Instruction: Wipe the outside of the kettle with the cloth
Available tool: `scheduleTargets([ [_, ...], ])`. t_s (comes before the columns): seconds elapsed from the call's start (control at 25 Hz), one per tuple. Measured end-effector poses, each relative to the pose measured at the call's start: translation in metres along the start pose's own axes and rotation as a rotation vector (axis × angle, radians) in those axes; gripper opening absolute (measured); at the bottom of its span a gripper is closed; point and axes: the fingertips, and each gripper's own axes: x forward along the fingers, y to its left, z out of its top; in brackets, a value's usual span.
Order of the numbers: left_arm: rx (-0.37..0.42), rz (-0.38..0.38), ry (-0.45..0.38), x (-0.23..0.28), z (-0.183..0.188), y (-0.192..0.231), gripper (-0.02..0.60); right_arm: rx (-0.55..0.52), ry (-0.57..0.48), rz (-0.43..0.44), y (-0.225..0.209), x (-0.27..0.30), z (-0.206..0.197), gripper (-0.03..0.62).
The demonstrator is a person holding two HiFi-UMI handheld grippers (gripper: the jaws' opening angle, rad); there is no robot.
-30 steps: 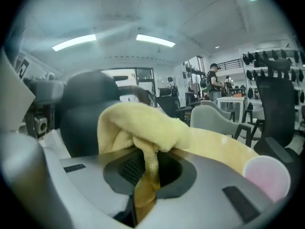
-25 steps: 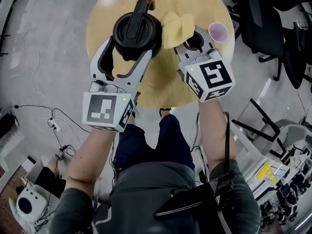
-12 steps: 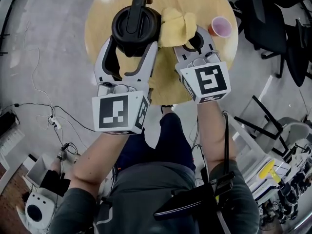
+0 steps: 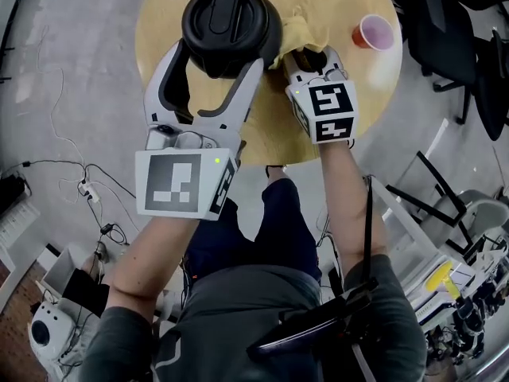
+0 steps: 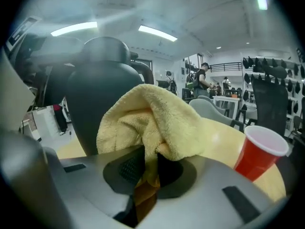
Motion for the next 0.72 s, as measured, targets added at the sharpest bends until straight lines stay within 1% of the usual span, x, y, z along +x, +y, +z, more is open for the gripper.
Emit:
scheduleTargets([
  [0.16,0.118,-0.098,0.021,-0.007,0.001,0.011,0.376,0.022,0.004,-0.005,0.001,-0.011,0.008,0.063],
  [0.24,0.174,-0.166,0.044,-0.012,0.001,0.014,0.376,0.038,-0.034,-0.012,0.004,-0.026,0.026,0.063],
  [0.36,0.238,-0.267,0.097,-0.019,-0.001,0.017,0.376,0.064,-0.127,-0.028,0.009,-0.056,0.066,0.063],
  [0.44,0.270,-0.349,0.088,-0.019,0.002,0.018,0.376,0.054,-0.183,-0.044,0.017,-0.073,0.093,0.063],
  [0.56,0.320,-0.483,0.067,-0.017,0.004,0.016,0.376,0.020,-0.236,-0.037,0.035,-0.088,0.123,0.063],
  [0.64,0.344,-0.573,0.067,-0.014,0.003,0.012,0.377,0.004,-0.248,-0.052,0.043,-0.090,0.131,0.063],
  [0.72,0.370,-0.636,0.074,-0.012,-0.001,0.012,0.377,0.000,-0.243,-0.096,0.047,-0.087,0.129,0.063],
])
